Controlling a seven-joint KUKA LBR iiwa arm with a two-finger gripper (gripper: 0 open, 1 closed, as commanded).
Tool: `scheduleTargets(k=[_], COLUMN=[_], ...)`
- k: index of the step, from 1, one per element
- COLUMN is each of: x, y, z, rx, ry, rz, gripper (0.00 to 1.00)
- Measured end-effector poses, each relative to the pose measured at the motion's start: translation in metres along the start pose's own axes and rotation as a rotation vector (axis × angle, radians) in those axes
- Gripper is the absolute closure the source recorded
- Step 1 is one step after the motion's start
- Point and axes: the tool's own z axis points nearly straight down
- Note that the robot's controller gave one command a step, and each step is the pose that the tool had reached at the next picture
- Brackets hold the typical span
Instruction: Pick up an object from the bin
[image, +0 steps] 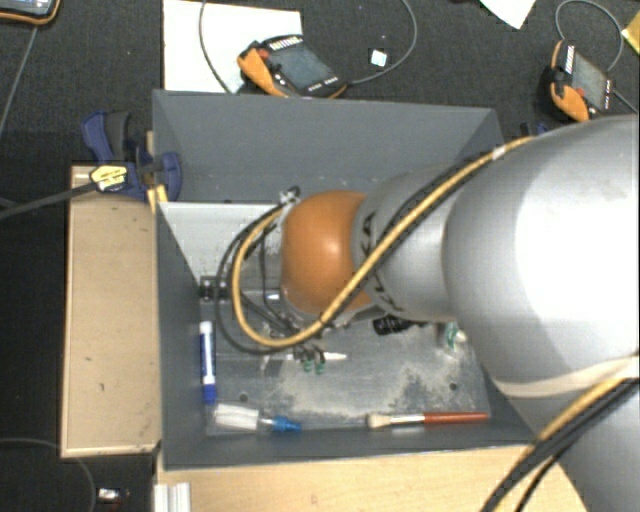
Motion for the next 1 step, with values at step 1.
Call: scheduleTargets(k=[1], x=[0.0027], y=[-0.0011], z=[-0.0310], rx=[0.003], ry=[0.008], rz=[0.001], gripper=[1.00])
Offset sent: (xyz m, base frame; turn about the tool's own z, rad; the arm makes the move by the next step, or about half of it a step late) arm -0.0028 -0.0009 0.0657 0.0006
